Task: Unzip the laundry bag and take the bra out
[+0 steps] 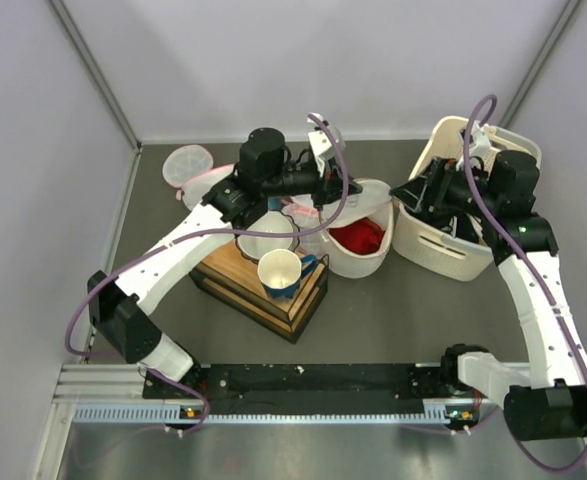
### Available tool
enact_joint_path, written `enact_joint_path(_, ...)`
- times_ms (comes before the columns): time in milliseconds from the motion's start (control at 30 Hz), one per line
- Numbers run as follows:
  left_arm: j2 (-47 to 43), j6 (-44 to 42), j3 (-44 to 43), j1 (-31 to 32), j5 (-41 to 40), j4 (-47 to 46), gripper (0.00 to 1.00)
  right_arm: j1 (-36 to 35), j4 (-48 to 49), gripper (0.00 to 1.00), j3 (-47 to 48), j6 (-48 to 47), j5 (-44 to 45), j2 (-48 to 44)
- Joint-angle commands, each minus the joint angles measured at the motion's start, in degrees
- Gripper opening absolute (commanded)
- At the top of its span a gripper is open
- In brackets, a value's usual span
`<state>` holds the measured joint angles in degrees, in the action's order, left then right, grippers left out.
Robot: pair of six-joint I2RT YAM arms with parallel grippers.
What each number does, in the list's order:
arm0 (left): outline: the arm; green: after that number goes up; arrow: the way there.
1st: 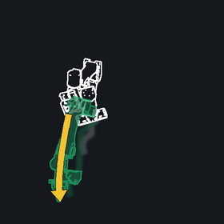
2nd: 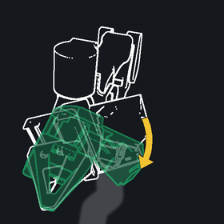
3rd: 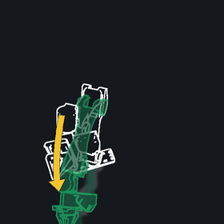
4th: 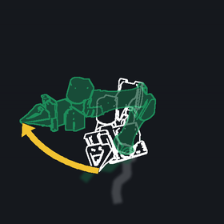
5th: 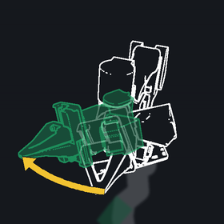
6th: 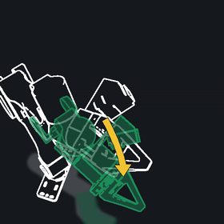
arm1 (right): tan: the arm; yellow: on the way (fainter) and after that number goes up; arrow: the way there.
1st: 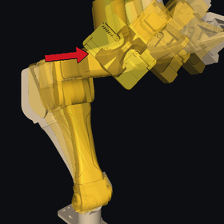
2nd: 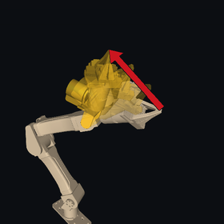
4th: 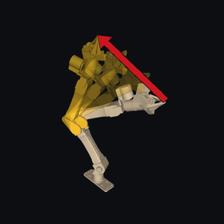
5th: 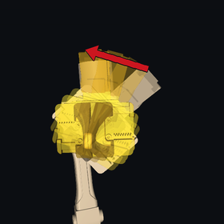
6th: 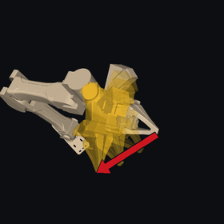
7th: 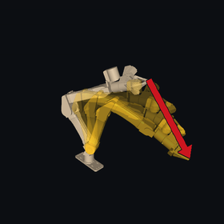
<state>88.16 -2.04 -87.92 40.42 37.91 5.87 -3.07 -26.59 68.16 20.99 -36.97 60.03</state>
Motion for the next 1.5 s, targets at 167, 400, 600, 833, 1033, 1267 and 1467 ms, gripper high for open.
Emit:
enact_joint_path(167,0.35,1.78,-1.20,-0.26,-0.20,-5.07,0.00,0.61,-1.27,0.73,-4.00,-3.50,-0.03,-1.49)
enact_joint_path(400,0.61,3.80,-1.11,-0.26,1.72,-7.19,0.00,0.61,-3.21,0.66,-3.56,-5.87,1.64,-0.44)
enact_joint_path(600,0.78,2.40,-1.38,-0.43,4.01,-6.75,0.00,0.52,-3.03,0.41,-1.89,-6.93,2.96,1.93)
enact_joint_path(833,3.24,-1.03,-4.10,-1.14,9.37,-3.23,0.00,0.70,-2.50,0.47,1.18,-7.55,-4.68,5.36)
enact_joint_path(1033,5.09,-2.35,-7.17,-1.40,13.49,-1.66,0.00,0.61,-3.90,0.89,2.15,-11.05,-8.64,5.10)
enact_joint_path(1267,10.09,-6.22,-16.84,-2.45,22.63,7.05,0.00,-7.20,-7.07,0.99,6.63,-23.97,6.09,3.25)
enact_joint_path(1467,11.94,-3.58,-19.83,-3.60,25.98,6.61,0.00,-7.83,-6.90,0.67,10.15,-27.41,0.78,6.06)
